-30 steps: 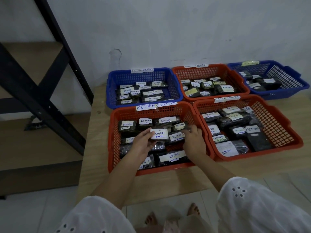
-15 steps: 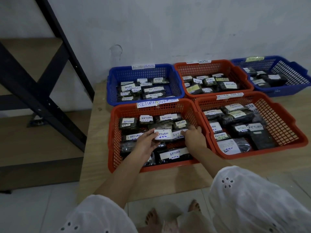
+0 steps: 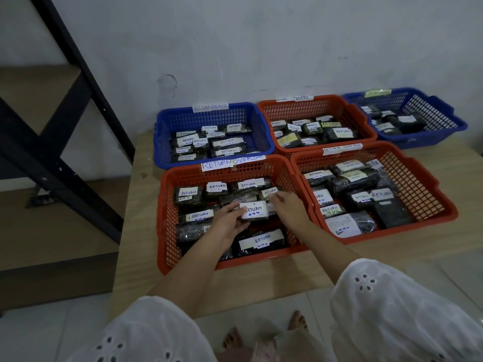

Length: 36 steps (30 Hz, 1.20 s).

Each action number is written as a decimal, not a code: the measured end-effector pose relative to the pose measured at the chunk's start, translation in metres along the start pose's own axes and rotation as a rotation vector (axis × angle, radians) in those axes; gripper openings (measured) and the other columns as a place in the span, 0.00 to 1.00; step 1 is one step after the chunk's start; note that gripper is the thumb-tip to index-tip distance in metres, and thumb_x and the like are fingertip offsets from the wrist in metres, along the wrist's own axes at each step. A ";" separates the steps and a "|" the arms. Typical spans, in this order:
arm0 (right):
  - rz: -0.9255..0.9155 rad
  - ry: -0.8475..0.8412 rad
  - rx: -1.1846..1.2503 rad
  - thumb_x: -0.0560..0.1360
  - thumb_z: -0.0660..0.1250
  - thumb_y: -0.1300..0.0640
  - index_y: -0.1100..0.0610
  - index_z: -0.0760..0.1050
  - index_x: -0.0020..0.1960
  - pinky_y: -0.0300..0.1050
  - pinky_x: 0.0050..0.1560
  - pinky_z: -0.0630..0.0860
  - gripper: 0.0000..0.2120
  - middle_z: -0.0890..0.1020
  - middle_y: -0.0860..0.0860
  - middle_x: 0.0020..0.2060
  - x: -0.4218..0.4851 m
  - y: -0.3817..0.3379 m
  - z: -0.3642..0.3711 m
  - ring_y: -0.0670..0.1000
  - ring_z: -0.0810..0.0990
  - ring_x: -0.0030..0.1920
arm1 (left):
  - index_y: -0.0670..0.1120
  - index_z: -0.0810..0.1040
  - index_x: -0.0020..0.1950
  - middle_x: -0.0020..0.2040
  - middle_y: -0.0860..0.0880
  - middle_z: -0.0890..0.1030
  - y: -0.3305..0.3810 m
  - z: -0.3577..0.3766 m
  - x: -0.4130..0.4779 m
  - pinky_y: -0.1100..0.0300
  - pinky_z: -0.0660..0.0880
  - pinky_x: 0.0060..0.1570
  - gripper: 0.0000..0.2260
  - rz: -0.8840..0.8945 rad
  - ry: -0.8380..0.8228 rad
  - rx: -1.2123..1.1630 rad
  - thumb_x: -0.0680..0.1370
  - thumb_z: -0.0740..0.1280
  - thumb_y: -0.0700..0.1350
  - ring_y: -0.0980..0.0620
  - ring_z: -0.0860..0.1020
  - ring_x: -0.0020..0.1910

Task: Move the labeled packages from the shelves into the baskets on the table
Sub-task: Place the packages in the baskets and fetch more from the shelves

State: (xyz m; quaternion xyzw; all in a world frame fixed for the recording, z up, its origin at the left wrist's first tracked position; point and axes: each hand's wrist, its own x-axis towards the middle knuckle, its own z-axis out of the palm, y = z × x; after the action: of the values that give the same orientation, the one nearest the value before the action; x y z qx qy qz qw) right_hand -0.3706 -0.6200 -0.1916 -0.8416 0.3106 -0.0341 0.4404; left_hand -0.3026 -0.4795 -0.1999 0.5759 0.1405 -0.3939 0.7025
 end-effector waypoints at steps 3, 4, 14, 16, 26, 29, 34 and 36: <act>0.193 -0.260 0.358 0.76 0.68 0.53 0.55 0.74 0.58 0.42 0.41 0.78 0.13 0.81 0.52 0.48 -0.005 -0.006 -0.003 0.49 0.82 0.39 | 0.43 0.74 0.59 0.52 0.44 0.78 0.002 0.004 -0.003 0.59 0.77 0.39 0.11 0.016 -0.006 0.033 0.77 0.66 0.35 0.49 0.79 0.44; 0.215 -0.294 0.385 0.74 0.70 0.57 0.57 0.73 0.60 0.41 0.39 0.78 0.16 0.81 0.54 0.48 -0.004 -0.004 -0.005 0.49 0.82 0.37 | 0.44 0.74 0.58 0.55 0.43 0.78 0.002 0.004 -0.005 0.60 0.77 0.39 0.10 0.051 -0.001 0.096 0.77 0.66 0.36 0.49 0.79 0.46; 0.221 -0.203 0.085 0.73 0.71 0.63 0.61 0.72 0.61 0.43 0.55 0.69 0.18 0.74 0.60 0.63 0.005 0.018 0.005 0.56 0.74 0.61 | 0.54 0.73 0.60 0.62 0.46 0.69 0.028 -0.071 -0.021 0.49 0.60 0.63 0.15 0.817 0.810 1.151 0.74 0.66 0.44 0.44 0.65 0.62; 0.238 -0.218 0.084 0.73 0.71 0.65 0.63 0.72 0.60 0.44 0.56 0.69 0.17 0.74 0.60 0.63 0.007 0.018 0.005 0.57 0.73 0.62 | 0.51 0.71 0.63 0.65 0.43 0.67 0.029 -0.091 -0.022 0.47 0.57 0.64 0.18 0.777 0.910 1.123 0.73 0.66 0.43 0.41 0.63 0.64; 0.233 -0.274 -0.006 0.73 0.70 0.68 0.59 0.73 0.51 0.46 0.60 0.69 0.10 0.72 0.59 0.66 0.018 0.016 0.002 0.57 0.70 0.66 | 0.44 0.62 0.71 0.61 0.40 0.75 0.016 -0.119 -0.011 0.49 0.72 0.54 0.20 0.621 0.608 0.877 0.79 0.58 0.39 0.41 0.76 0.56; 0.170 -0.294 -0.044 0.73 0.70 0.66 0.59 0.76 0.57 0.45 0.63 0.65 0.13 0.67 0.56 0.71 0.016 0.021 0.002 0.57 0.65 0.71 | 0.45 0.62 0.72 0.60 0.40 0.76 0.015 -0.119 -0.009 0.53 0.68 0.51 0.21 0.601 0.623 0.870 0.78 0.58 0.38 0.40 0.76 0.56; 0.118 -0.297 -0.071 0.72 0.70 0.66 0.58 0.77 0.55 0.47 0.68 0.65 0.12 0.68 0.56 0.71 0.016 0.022 0.000 0.57 0.65 0.71 | 0.45 0.62 0.72 0.59 0.41 0.77 0.015 -0.118 -0.010 0.51 0.71 0.51 0.21 0.619 0.600 0.864 0.79 0.58 0.38 0.42 0.76 0.56; 0.099 -0.292 -0.101 0.72 0.70 0.68 0.59 0.78 0.54 0.45 0.64 0.68 0.12 0.71 0.56 0.68 0.017 0.018 0.000 0.56 0.69 0.68 | 0.44 0.62 0.72 0.59 0.41 0.77 0.015 -0.118 -0.010 0.52 0.71 0.50 0.21 0.635 0.589 0.863 0.79 0.58 0.38 0.43 0.76 0.55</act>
State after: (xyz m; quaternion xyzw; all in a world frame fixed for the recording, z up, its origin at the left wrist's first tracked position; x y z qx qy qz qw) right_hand -0.3660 -0.6367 -0.2094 -0.8423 0.2858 0.1260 0.4393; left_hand -0.2678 -0.3666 -0.2182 0.9069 -0.0218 -0.0109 0.4206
